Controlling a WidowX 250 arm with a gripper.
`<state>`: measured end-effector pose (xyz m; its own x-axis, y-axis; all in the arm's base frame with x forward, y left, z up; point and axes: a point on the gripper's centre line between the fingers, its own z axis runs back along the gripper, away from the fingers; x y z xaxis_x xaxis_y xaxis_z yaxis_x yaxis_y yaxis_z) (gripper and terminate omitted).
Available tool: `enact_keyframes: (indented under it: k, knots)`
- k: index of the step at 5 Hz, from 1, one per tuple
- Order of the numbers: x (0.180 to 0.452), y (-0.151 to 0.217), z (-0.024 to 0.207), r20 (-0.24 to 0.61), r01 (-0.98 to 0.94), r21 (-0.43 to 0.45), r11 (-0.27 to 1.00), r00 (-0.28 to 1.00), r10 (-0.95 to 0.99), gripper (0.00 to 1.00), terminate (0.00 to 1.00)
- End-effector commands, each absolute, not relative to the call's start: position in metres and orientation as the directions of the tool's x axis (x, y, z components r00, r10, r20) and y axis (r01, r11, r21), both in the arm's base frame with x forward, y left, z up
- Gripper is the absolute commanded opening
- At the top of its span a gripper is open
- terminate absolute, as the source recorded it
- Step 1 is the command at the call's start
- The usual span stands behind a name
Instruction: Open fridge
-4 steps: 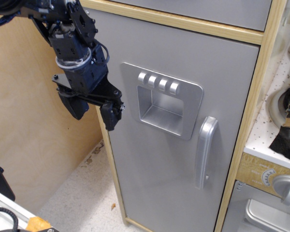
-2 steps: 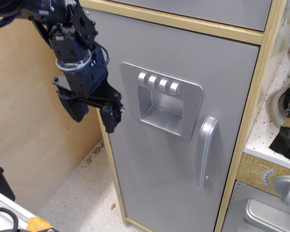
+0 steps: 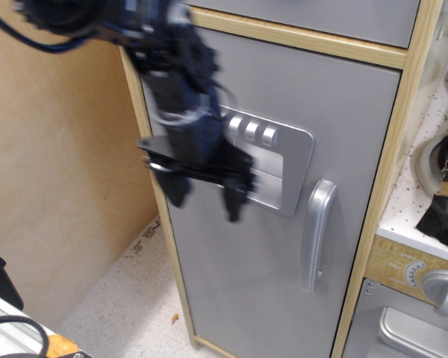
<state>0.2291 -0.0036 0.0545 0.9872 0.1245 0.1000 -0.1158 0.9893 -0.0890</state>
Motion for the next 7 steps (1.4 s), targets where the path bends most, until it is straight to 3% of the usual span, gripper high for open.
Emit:
enact_keyframes:
  k: [1,2,3,5,6,7]
  knots:
    - [0.264,-0.059,0.066,0.212,-0.117,-0.107,0.987,0.968,0.138,1.00,0.00]
    - [0.282,-0.067,0.050,0.256,-0.069,-0.080,0.994,0.963,0.087,1.00,0.00]
    - [0.295,-0.059,0.043,0.247,-0.057,-0.033,0.998,0.967,0.063,1.00,0.00]
    - [0.313,-0.053,0.031,0.235,-0.094,-0.086,0.992,0.966,0.112,1.00,0.00]
    - [0.315,-0.056,0.030,0.294,-0.132,-0.067,0.989,0.945,0.146,1.00,0.00]
    - [0.312,-0.063,0.026,0.340,-0.186,-0.052,0.981,0.920,0.193,0.00,0.00]
